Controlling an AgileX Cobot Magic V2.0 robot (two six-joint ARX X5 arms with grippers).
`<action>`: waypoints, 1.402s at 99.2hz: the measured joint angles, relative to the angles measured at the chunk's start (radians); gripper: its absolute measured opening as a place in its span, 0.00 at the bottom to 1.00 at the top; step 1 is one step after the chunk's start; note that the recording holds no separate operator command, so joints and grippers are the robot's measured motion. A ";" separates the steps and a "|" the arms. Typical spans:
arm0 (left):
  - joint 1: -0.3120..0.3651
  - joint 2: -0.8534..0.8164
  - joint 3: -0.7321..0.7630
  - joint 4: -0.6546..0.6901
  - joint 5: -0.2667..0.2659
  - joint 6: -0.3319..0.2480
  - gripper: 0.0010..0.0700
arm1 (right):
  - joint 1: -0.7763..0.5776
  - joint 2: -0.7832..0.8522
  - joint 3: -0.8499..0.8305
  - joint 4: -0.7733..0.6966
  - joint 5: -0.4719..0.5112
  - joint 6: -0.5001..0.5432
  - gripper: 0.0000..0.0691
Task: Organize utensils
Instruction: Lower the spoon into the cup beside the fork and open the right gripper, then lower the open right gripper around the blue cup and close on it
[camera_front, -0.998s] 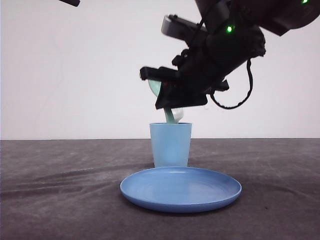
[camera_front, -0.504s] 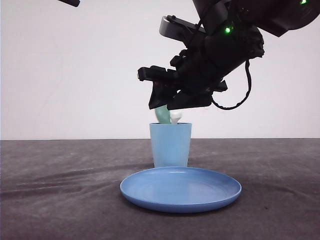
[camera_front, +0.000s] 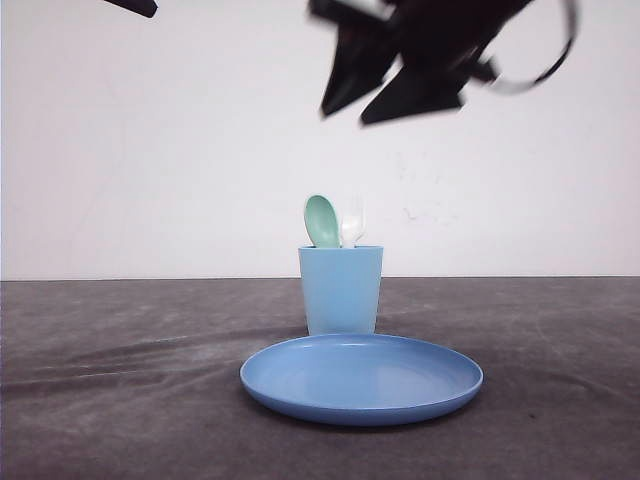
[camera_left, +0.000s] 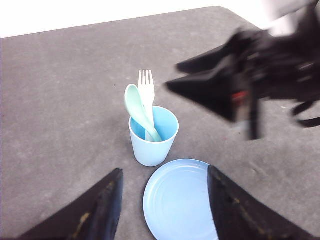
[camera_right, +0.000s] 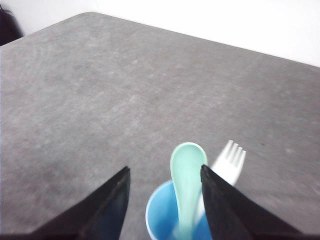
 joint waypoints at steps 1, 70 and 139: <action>0.000 0.000 0.000 0.000 0.000 0.000 0.45 | 0.000 -0.006 0.000 -0.007 0.000 0.000 0.40; 0.000 0.000 0.000 0.000 0.000 -0.011 0.45 | 0.060 -0.220 0.000 -0.502 0.001 0.042 0.98; 0.000 0.000 0.000 -0.010 0.000 -0.011 0.45 | 0.062 0.216 0.000 -0.213 0.024 0.168 0.98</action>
